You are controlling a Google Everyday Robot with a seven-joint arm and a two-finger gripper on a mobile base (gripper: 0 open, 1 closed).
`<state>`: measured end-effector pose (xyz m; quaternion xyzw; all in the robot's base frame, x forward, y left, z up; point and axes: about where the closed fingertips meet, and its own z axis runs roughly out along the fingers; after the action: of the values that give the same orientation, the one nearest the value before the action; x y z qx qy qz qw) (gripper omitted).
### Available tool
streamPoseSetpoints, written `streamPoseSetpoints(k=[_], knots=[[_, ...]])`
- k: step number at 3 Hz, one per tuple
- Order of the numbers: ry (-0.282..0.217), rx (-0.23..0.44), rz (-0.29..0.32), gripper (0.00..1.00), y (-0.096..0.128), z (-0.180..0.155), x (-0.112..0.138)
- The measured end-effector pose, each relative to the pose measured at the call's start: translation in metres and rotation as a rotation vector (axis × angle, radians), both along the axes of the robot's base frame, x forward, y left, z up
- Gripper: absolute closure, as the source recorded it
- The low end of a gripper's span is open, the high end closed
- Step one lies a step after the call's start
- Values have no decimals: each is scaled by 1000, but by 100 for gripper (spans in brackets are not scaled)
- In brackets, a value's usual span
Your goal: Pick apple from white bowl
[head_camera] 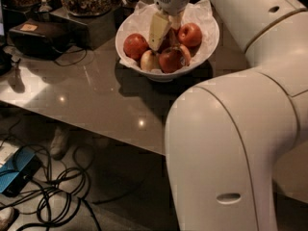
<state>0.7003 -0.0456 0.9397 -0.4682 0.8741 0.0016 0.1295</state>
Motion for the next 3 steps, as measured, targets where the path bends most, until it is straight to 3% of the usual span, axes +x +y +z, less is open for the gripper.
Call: streamPoseSetpoints(k=[2,3], knots=[[23,13,5,29,2,-10,4],[40,14,14,37,3,-17,6]])
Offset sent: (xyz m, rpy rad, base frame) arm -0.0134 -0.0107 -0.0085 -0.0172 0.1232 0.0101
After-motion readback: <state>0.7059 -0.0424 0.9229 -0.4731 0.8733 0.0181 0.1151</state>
